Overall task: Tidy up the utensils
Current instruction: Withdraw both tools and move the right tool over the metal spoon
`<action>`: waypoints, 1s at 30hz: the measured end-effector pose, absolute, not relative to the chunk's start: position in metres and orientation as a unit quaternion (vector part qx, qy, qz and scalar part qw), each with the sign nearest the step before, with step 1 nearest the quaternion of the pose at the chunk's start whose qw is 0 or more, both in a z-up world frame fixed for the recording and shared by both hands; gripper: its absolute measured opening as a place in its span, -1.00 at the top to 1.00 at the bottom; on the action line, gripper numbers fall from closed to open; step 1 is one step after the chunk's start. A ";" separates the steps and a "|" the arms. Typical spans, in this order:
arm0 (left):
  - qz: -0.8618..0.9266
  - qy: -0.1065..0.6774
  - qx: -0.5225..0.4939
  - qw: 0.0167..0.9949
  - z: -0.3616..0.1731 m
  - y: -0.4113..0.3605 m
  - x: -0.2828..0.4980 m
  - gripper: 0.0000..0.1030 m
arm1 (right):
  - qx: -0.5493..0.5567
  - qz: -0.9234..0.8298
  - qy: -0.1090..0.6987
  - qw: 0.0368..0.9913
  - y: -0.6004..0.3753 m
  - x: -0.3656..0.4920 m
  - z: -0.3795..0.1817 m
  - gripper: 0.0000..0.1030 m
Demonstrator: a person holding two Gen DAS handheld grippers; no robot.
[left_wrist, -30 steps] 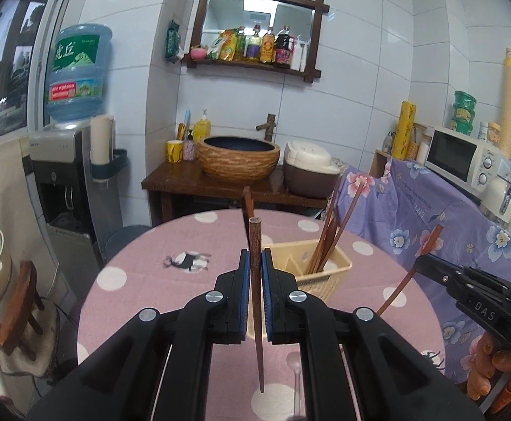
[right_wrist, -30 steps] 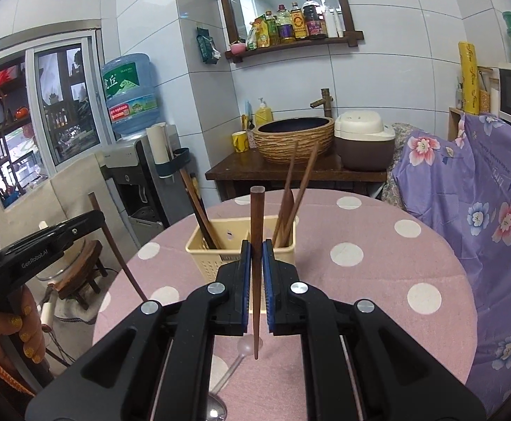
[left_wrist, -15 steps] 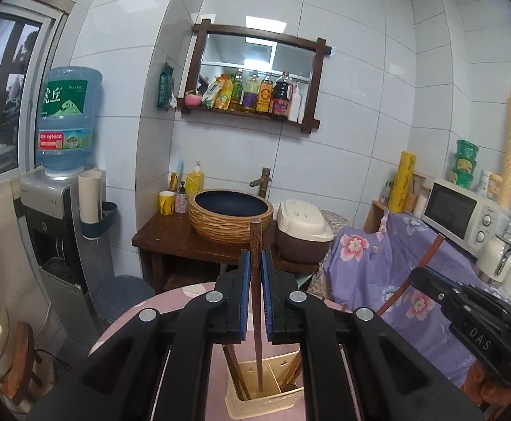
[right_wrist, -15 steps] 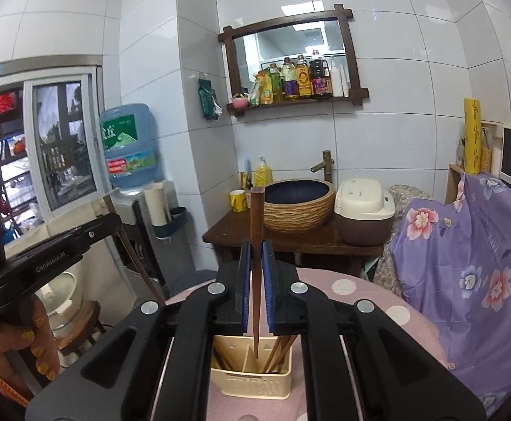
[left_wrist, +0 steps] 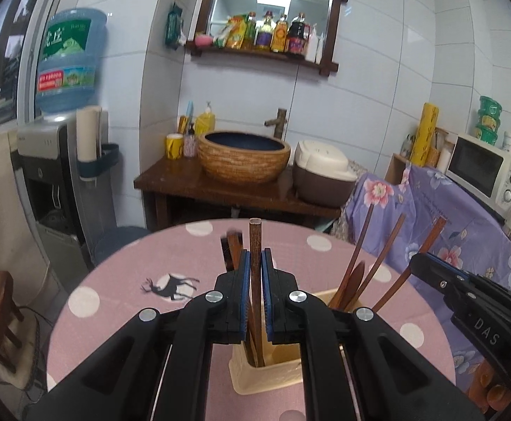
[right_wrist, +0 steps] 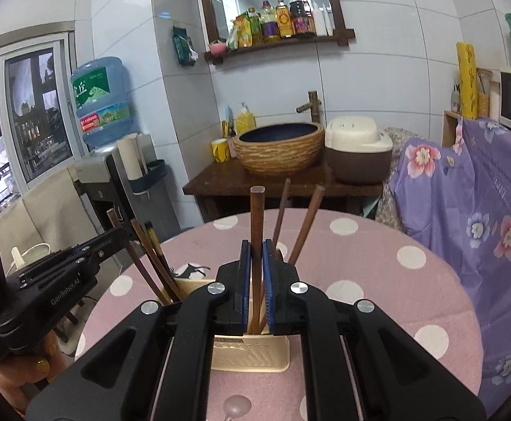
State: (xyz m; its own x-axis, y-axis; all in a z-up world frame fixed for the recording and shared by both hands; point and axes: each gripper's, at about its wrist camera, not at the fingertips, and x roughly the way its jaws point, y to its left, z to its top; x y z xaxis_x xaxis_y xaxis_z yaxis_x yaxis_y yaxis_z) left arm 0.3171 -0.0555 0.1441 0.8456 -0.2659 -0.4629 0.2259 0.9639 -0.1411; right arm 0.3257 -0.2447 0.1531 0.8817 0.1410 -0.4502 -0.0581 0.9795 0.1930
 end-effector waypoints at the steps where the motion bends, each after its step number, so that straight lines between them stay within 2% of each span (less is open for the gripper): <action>1: -0.127 0.252 -0.042 0.958 0.140 -0.055 0.319 0.85 | 0.089 0.051 0.239 0.966 -0.246 0.326 0.149 0.85; 7: -0.135 0.268 -0.047 0.953 0.130 -0.051 0.319 0.83 | 0.091 0.051 0.245 0.964 -0.249 0.326 0.136 0.85; 8: -0.136 0.268 -0.044 0.953 0.130 -0.052 0.318 0.72 | 0.090 0.050 0.246 0.964 -0.249 0.325 0.135 0.84; 9: -0.138 0.266 -0.041 0.953 0.130 -0.051 0.316 0.45 | 0.089 0.051 0.246 0.964 -0.248 0.324 0.134 0.84; 10: -0.137 0.261 -0.040 0.955 0.131 -0.050 0.311 0.29 | 0.086 0.053 0.246 0.964 -0.248 0.322 0.132 0.80; 11: -0.137 0.254 -0.042 0.957 0.132 -0.048 0.306 0.02 | 0.083 0.053 0.246 0.964 -0.247 0.320 0.130 0.63; 12: -0.138 0.245 -0.043 0.959 0.133 -0.044 0.300 -0.08 | 0.080 0.054 0.245 0.965 -0.247 0.316 0.129 0.52; 13: -0.139 0.241 -0.041 0.960 0.133 -0.042 0.295 -0.10 | 0.080 0.055 0.243 0.965 -0.247 0.314 0.128 0.21; 14: -0.140 0.239 -0.038 0.960 0.132 -0.040 0.289 -0.15 | 0.083 0.057 0.238 0.966 -0.247 0.308 0.125 0.03; 17: -0.144 0.241 -0.037 0.959 0.124 -0.030 0.272 -0.34 | 0.092 0.065 0.243 0.963 -0.250 0.295 0.115 0.03; 22: -0.127 0.271 -0.043 0.953 0.086 -0.002 0.241 -0.44 | 0.067 0.123 0.279 0.950 -0.233 0.260 0.072 -0.17; 30: -0.108 0.330 -0.040 0.937 0.022 0.022 0.194 -0.44 | -0.013 0.273 0.384 0.882 -0.182 0.206 -0.013 -0.18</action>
